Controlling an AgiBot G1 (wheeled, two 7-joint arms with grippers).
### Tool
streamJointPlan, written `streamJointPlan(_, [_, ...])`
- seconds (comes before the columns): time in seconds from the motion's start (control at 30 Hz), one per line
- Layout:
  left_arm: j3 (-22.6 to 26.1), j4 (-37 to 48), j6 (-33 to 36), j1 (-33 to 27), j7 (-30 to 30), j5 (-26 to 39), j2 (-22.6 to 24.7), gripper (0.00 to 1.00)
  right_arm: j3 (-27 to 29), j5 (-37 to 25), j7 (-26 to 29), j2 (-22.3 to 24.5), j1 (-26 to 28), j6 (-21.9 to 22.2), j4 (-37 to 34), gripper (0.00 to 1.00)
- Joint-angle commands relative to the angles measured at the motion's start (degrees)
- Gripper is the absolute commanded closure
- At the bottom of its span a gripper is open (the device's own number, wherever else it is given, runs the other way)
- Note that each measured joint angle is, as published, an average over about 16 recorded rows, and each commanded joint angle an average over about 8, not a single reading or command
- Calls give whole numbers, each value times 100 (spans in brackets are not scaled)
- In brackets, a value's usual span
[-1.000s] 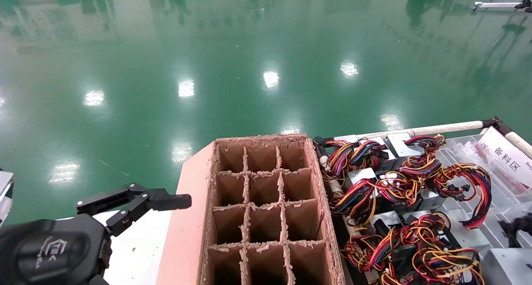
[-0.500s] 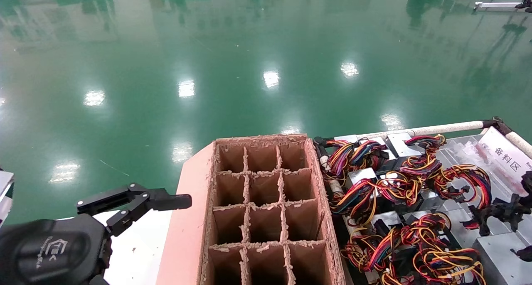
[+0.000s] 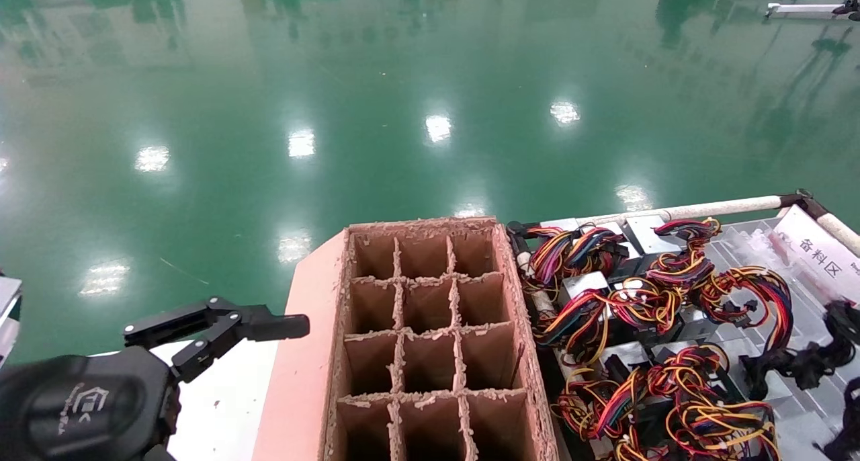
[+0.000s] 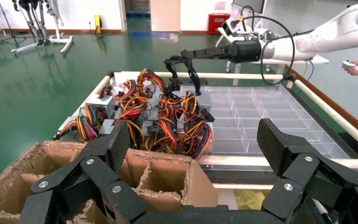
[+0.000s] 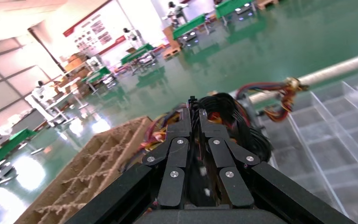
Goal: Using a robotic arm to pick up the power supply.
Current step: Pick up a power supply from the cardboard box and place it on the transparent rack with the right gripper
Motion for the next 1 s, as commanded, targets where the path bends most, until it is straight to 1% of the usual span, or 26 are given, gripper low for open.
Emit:
streamJointPlan(0.03, [0,0,0,0,0,0,0,0,-15,-8,-3,-42,-4,-35,-144,100])
streamJointPlan(0.27, [1,0,0,0,0,-1,0,0,246,389,-115,-118,-610,-79,-217,100])
streamJointPlan(0.5, [1,0,-1,0,1,-1,-1,0,563,848,-273,-380,-1062,-63,-99,100])
streamJointPlan(0.8, [2,0,-1,-1,1,-2,-1,0,826,1208,-398,-714,-1305,-50,-21,100])
streamJointPlan(1.0, [3,0,-1,-1,1,-2,-1,0,829,1202,-389,-809,-1189,-15,93,100])
